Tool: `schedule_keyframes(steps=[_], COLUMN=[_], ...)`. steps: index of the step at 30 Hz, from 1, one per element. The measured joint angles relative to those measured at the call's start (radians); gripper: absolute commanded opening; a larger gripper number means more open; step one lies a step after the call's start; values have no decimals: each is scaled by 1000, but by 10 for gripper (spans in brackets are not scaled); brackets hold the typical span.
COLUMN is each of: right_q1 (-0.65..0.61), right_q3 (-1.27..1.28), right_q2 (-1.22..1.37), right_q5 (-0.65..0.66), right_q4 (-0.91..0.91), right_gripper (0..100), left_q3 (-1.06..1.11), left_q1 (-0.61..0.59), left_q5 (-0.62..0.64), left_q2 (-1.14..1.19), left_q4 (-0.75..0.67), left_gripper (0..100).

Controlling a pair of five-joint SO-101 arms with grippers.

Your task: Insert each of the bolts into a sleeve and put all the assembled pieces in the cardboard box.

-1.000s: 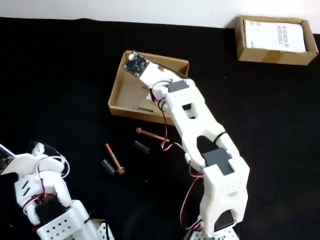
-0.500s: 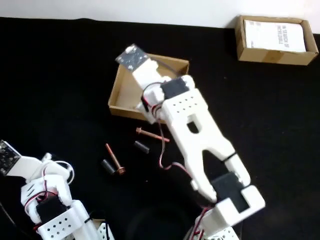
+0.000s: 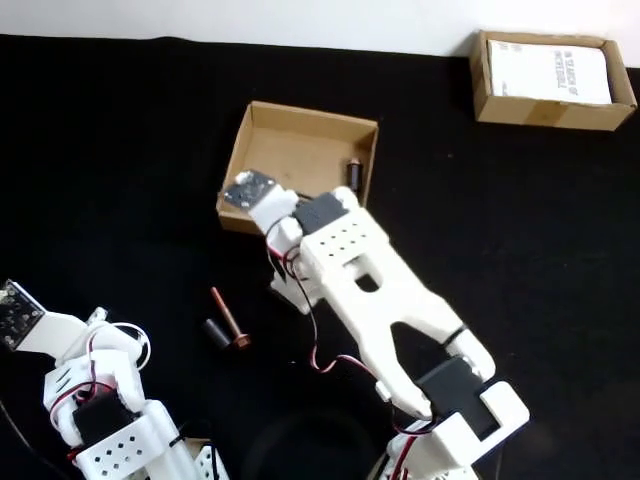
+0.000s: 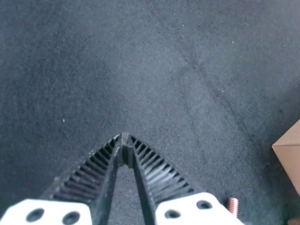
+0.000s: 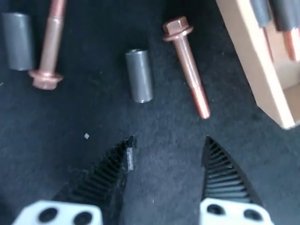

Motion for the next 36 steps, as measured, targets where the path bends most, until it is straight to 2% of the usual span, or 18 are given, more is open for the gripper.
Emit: schedule_keyframes(steps=[9, 22, 24, 27, 28, 36], right_q1=[-61, -64, -64, -60, -58, -23], right_q3=[109, -23, -63, -107, -118, -150], right_q2=[0, 288, 333, 388, 400, 407], right_q5=[0, 0, -2, -3, -3, -5], right_q4=[-235, -259, -256, -255, -255, -252], right_gripper=[197, 194, 158, 18, 2, 7], left_q3=[0, 0, 0, 0, 0, 0], left_q1=[0, 0, 0, 0, 0, 0], left_q5=[0, 0, 0, 0, 0, 0], left_q2=[0, 0, 0, 0, 0, 0], left_q4=[0, 0, 0, 0, 0, 0], left_gripper=[9, 9, 9, 9, 9, 8])
